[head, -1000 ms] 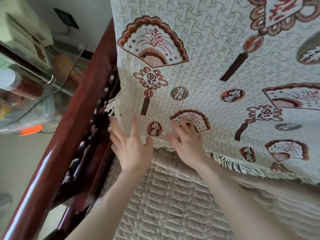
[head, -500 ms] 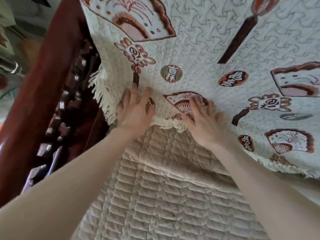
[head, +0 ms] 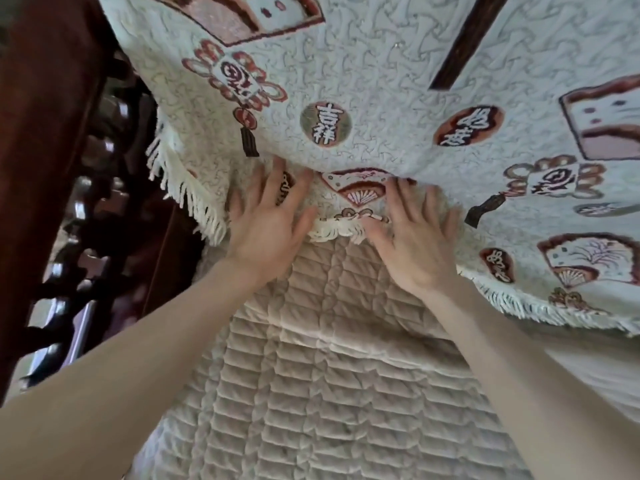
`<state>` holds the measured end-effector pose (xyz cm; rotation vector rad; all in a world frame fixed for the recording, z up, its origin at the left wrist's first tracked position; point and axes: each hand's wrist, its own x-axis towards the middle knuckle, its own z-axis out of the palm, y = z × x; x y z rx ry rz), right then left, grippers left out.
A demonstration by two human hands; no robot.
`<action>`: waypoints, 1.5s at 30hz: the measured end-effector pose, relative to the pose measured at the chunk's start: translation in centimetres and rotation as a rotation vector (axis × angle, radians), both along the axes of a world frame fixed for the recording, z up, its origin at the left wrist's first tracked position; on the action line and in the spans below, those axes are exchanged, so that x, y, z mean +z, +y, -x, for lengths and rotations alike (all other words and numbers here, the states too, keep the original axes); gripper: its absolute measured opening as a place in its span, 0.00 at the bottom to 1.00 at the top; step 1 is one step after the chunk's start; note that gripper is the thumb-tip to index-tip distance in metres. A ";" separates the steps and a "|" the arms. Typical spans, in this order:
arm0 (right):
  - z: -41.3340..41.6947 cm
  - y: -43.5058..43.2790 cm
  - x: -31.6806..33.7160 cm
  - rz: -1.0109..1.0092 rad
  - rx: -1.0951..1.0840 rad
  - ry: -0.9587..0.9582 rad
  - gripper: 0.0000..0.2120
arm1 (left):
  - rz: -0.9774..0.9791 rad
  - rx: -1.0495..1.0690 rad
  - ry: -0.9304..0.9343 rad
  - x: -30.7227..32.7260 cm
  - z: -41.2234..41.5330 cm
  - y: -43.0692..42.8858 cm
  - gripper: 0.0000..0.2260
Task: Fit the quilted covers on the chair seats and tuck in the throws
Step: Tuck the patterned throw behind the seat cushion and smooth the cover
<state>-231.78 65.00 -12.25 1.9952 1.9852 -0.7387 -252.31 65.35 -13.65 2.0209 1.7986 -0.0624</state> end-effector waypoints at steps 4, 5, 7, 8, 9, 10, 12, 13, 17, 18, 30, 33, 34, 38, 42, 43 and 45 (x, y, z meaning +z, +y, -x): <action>0.8 -2.6 0.6 0.002 0.069 0.051 0.33 | 0.072 -0.099 0.066 -0.2 -1.0 -0.4 0.25; 0.7 -2.4 0.4 0.029 0.073 0.056 0.33 | 0.110 -0.085 0.063 -0.3 -1.0 0.5 0.25; -0.1 -0.6 -0.2 0.033 0.071 0.045 0.32 | 0.165 -0.063 0.026 -0.7 -0.5 2.6 0.25; -0.5 0.5 -0.6 0.035 0.074 0.038 0.32 | 0.182 -0.061 0.003 -0.9 -0.2 3.5 0.26; -0.8 1.5 -0.8 0.046 0.074 0.036 0.31 | 0.186 -0.065 -0.016 -1.0 0.1 4.1 0.26; -1.0 2.1 -1.0 0.050 0.074 0.036 0.31 | 0.172 -0.070 -0.028 -1.1 0.2 4.4 0.27; -0.8 2.2 -1.0 0.016 0.075 0.017 0.31 | 0.087 -0.059 -0.035 -1.1 0.2 3.6 0.26; -0.6 1.7 -0.8 -0.028 0.064 0.003 0.31 | 0.027 -0.039 -0.037 -0.9 0.1 2.8 0.26; 1.2 -2.8 0.2 -0.111 0.076 0.026 0.30 | 0.006 0.047 -0.013 -0.2 0.2 -1.8 0.26; 1.7 -3.6 0.3 -0.073 0.099 0.034 0.31 | 0.060 0.077 -0.016 -0.3 0.4 -2.3 0.25; 3.0 0.0 0.2 -0.050 0.108 0.045 0.32 | 0.074 0.277 -0.269 -0.7 2.3 1.0 0.25; 4.6 -1.1 0.2 -0.031 0.222 0.049 0.32 | 0.004 0.463 -0.476 0.5 1.4 -1.0 0.29; 5.0 -0.2 -0.1 -0.008 0.199 0.062 0.32 | -0.004 0.566 -0.565 1.0 1.0 -1.1 0.30; 5.1 3.4 -0.6 0.031 0.127 0.059 0.33 | 0.030 0.859 -0.858 3.2 -0.7 0.1 0.35; 5.5 1.1 0.4 -0.053 0.211 0.042 0.34 | 0.065 0.999 -0.994 4.0 -0.7 2.9 0.42; 5.9 0.8 0.6 -0.043 0.236 0.048 0.35 | 0.074 1.016 -1.006 4.0 -0.5 3.5 0.42; 6.5 1.3 0.5 -0.005 0.235 0.064 0.35 | 0.101 1.022 -1.042 3.9 -0.5 4.4 0.42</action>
